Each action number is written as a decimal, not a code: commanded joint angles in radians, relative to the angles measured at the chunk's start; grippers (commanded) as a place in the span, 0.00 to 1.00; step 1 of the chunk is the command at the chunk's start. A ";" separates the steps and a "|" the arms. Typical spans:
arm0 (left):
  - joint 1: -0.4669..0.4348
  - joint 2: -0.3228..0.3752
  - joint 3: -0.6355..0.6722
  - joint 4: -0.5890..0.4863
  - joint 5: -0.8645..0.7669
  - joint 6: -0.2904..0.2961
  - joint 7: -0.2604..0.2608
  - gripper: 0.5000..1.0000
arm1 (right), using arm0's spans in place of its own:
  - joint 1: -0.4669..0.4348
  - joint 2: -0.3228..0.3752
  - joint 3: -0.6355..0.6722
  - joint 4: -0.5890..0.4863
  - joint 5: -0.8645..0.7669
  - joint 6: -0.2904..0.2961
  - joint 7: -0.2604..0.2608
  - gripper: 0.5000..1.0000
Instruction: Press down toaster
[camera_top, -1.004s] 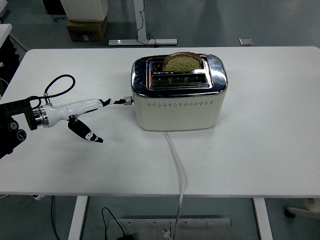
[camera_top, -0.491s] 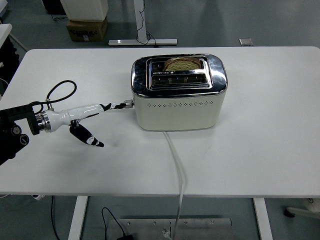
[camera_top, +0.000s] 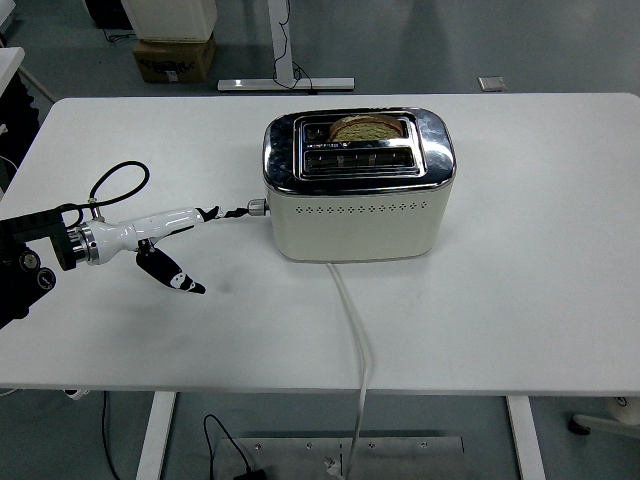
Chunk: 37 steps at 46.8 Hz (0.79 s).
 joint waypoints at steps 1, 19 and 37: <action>0.001 0.001 0.000 0.009 0.000 0.000 0.000 1.00 | 0.000 0.000 0.000 -0.001 0.000 0.000 0.000 1.00; 0.012 0.002 0.000 0.020 -0.026 -0.001 0.000 1.00 | 0.000 0.000 0.000 0.000 0.000 0.000 0.000 1.00; -0.057 0.100 -0.005 0.018 -0.305 -0.017 0.000 1.00 | 0.000 0.000 0.000 0.000 0.000 0.000 0.000 1.00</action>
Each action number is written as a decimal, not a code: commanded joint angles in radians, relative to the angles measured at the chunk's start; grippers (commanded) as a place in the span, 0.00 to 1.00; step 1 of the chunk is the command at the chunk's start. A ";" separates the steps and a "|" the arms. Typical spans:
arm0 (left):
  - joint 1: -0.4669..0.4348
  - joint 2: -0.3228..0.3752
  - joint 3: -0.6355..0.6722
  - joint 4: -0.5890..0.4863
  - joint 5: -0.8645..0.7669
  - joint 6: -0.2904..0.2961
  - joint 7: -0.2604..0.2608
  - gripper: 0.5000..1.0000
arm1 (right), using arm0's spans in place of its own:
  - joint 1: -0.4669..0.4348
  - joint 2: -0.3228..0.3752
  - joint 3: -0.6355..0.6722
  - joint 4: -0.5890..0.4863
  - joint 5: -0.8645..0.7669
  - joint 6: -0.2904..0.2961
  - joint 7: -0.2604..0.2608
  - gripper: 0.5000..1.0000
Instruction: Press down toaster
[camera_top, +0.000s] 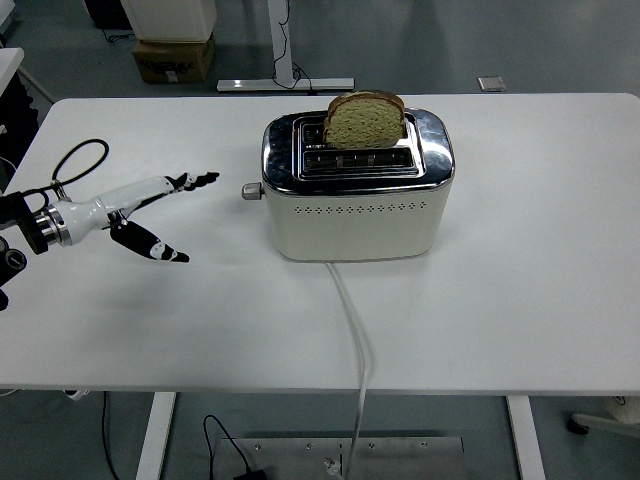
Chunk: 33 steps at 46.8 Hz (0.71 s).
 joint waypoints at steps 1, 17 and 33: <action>-0.027 0.032 0.000 -0.001 -0.096 -0.005 0.000 1.00 | 0.000 0.000 0.000 0.000 0.000 0.000 0.000 1.00; -0.068 0.087 -0.004 0.008 -0.485 -0.067 0.000 1.00 | 0.000 0.000 0.000 0.000 0.000 0.000 0.000 1.00; -0.060 0.069 -0.003 0.025 -0.810 -0.059 0.000 1.00 | 0.000 0.000 0.000 0.000 0.000 0.000 0.000 1.00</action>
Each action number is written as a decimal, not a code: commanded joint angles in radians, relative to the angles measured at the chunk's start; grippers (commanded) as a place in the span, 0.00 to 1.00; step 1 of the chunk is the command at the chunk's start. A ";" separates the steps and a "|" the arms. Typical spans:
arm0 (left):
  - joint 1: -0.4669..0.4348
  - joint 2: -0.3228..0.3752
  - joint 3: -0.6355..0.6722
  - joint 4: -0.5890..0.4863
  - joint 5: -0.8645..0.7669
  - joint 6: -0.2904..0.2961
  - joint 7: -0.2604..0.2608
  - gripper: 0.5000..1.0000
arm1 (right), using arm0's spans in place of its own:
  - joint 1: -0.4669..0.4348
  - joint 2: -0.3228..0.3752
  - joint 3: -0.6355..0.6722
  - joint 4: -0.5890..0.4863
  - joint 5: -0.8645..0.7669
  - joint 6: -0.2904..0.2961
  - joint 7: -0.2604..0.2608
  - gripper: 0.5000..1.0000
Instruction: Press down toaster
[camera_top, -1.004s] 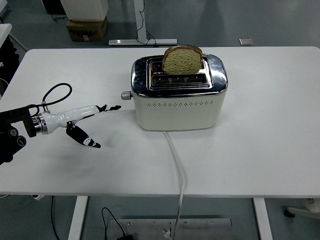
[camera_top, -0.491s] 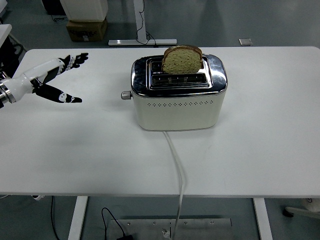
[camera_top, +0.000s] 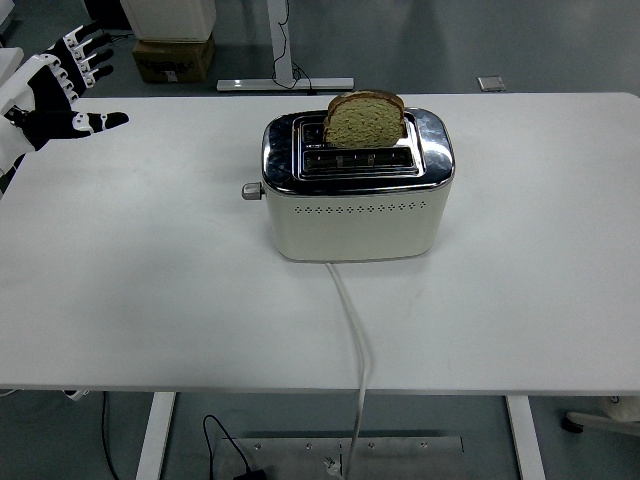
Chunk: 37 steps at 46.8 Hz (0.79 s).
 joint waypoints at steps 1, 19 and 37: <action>0.001 -0.008 0.003 0.006 -0.021 0.002 0.000 1.00 | 0.000 0.000 0.000 0.000 0.000 0.000 0.000 1.00; 0.049 -0.068 0.005 0.024 -0.144 -0.006 0.000 1.00 | 0.000 0.000 0.000 -0.001 0.000 0.000 0.000 1.00; 0.054 -0.203 0.002 0.221 -0.263 0.008 0.000 1.00 | 0.000 0.000 0.000 0.000 0.000 0.000 0.000 1.00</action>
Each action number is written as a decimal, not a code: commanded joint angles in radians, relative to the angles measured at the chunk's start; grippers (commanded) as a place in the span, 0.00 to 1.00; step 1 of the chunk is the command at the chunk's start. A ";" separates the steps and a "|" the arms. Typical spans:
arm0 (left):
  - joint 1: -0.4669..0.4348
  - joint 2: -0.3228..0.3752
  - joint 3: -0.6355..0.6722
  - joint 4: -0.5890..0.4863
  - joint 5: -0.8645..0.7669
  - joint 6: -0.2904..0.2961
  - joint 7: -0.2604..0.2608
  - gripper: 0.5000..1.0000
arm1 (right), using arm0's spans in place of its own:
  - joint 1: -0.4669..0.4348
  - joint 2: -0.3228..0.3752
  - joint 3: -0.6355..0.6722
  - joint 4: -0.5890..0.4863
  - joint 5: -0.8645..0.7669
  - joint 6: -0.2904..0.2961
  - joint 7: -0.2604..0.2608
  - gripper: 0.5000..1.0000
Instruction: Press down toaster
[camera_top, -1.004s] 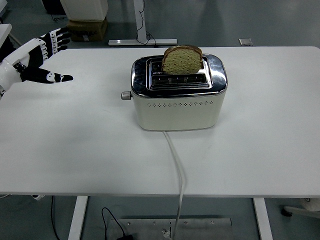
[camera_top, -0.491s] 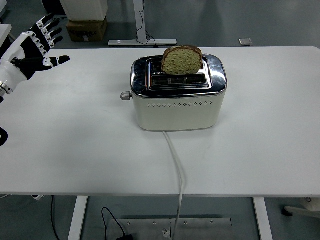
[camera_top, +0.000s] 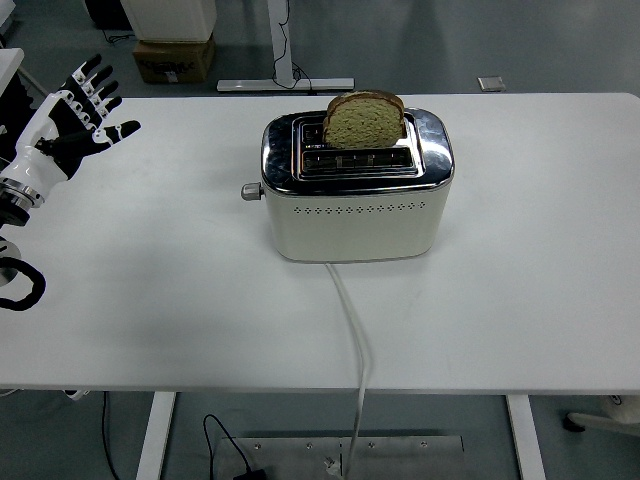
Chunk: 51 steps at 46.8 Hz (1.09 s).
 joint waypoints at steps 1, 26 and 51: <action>-0.002 -0.012 0.001 0.018 -0.065 0.005 0.000 1.00 | 0.000 0.000 0.000 -0.001 0.000 0.000 0.000 1.00; -0.005 -0.178 -0.007 0.189 -0.271 0.025 0.075 1.00 | 0.000 0.000 0.000 -0.001 0.000 0.000 0.000 1.00; -0.003 -0.302 -0.091 0.232 -0.365 0.020 0.075 1.00 | 0.000 0.000 0.000 -0.001 0.000 0.000 0.000 1.00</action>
